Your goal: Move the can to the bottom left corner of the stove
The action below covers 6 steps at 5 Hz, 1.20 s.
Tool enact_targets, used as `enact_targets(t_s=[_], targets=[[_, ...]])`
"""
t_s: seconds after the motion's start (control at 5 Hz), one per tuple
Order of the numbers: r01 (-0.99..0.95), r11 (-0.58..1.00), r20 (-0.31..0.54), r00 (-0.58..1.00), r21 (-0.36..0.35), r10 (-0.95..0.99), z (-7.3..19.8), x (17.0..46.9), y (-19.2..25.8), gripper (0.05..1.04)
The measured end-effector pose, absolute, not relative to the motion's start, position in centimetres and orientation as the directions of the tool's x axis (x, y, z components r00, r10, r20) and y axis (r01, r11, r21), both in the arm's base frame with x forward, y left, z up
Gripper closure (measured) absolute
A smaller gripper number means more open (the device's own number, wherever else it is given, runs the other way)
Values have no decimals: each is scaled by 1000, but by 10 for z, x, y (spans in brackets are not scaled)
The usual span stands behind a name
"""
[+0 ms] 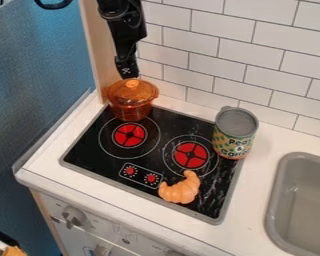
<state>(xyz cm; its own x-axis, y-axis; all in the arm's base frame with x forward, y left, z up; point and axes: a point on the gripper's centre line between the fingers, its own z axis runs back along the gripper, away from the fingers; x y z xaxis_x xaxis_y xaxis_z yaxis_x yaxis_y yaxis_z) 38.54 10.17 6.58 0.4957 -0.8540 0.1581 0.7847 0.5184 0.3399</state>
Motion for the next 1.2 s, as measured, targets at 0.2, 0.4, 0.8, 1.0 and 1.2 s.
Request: enact_targets(t_s=[0.2,0.4,0.8,1.0,1.2], targets=[[796,523,153,501,304,-852,52,382,100,83],[846,450,169,418,286,-893,44,382,68,83],[912,259,241,186,318,-953,59,395,-20,83],[946,157,282,74,283,-956,52,404,-69,83],[970,81,326,2,229,-946,40,409,-108,83]])
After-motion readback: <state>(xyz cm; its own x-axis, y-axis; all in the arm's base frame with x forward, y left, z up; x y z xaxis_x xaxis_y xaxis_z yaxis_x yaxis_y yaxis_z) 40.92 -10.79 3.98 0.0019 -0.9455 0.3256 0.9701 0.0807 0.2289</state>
